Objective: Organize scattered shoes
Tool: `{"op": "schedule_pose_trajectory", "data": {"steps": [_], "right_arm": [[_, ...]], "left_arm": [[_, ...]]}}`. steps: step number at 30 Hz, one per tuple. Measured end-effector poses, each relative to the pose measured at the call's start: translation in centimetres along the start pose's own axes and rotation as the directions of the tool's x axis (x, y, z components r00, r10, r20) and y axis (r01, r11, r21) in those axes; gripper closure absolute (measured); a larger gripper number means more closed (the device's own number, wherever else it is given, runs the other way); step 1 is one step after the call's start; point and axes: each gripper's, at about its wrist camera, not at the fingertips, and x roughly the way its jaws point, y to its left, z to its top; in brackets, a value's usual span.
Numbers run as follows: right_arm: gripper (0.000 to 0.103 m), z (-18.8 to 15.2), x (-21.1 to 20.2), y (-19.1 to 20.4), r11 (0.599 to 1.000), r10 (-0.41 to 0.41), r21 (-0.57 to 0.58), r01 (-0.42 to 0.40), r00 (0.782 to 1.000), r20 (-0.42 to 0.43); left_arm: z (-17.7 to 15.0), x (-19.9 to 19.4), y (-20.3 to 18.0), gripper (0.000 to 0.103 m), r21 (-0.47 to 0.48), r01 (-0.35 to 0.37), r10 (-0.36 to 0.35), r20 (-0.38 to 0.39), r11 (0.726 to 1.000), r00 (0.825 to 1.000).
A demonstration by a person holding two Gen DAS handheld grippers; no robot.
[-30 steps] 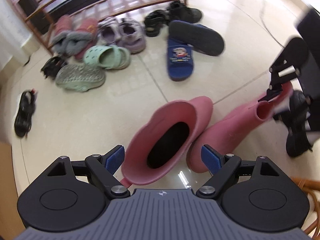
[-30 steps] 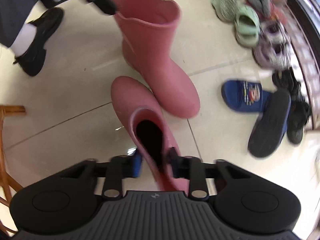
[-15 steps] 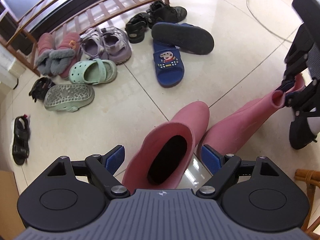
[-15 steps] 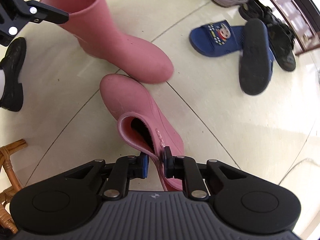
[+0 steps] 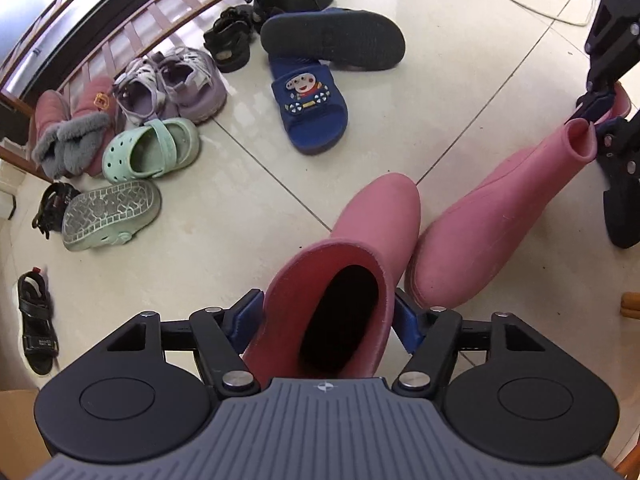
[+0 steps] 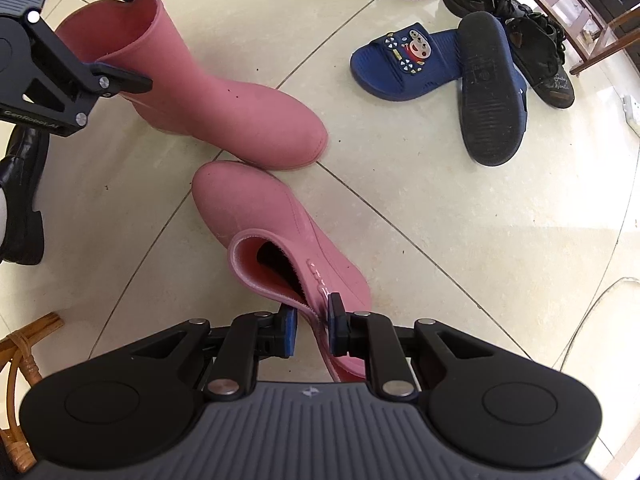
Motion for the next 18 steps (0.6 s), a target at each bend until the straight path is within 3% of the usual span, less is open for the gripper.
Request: {"op": "schedule_pose_trajectory", "data": {"steps": [3, 8, 10, 18], "right_arm": [[0.084, -0.1, 0.0, -0.1, 1.000, 0.004, 0.017, -0.004, 1.000, 0.004], [0.084, -0.5, 0.0, -0.8, 0.996, 0.037, 0.079, -0.039, 0.999, 0.019], [0.084, -0.8, -0.1, -1.1, 0.992, 0.053, 0.109, -0.056, 0.998, 0.027], [0.086, -2.1, -0.9, -3.6, 0.939, 0.111, 0.318, -0.134, 0.990, 0.087]], "left_arm": [[-0.7, 0.4, 0.3, 0.046, -0.045, 0.021, -0.023, -0.028, 0.999, 0.999], [-1.2, 0.4, -0.1, 0.076, -0.067, 0.021, -0.023, -0.039, 0.998, 0.999], [-1.4, 0.4, 0.0, 0.082, -0.095, 0.030, -0.034, -0.041, 0.995, 0.999], [-2.0, 0.3, 0.3, 0.087, -0.227, 0.068, -0.081, -0.049, 0.971, 0.995]]}}
